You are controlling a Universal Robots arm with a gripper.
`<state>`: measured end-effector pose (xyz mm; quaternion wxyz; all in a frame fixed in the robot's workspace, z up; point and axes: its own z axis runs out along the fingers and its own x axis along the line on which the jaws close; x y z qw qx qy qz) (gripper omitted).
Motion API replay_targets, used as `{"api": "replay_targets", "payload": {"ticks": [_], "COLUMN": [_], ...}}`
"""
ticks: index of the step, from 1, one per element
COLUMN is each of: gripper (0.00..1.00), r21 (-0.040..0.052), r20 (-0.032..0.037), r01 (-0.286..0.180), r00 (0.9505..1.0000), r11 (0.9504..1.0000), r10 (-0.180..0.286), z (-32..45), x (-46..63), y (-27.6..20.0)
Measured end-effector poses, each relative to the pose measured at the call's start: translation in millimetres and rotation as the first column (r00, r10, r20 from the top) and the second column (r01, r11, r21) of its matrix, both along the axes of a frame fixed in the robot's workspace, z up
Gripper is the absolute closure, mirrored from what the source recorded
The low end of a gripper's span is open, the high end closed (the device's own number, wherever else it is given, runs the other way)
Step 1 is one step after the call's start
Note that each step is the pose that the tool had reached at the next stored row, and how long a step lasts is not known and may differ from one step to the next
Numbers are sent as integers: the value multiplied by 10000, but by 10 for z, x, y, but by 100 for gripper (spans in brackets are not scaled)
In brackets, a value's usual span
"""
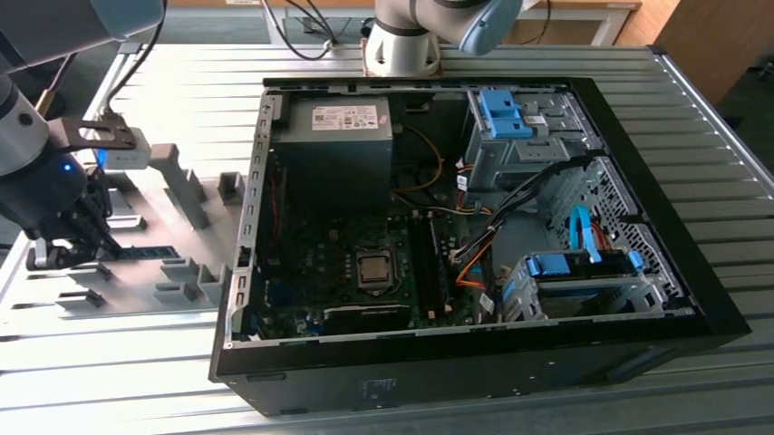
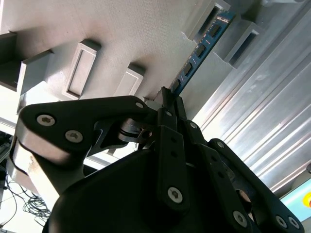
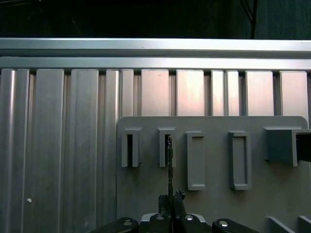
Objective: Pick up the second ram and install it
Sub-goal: 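Pick up the second ram and move it above second insertion slot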
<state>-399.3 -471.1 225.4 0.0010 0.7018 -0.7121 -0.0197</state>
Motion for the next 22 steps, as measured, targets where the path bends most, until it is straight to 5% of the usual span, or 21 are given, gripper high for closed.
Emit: {"api": "replay_targets", "payload": {"ticks": [22], "gripper": [86], "r21": [-1], "r20": [-1], "r01": [0], "r00": [10000], "r11": [10000], "r10": [0], "z": [44], "x": [0], "y": [0]}}
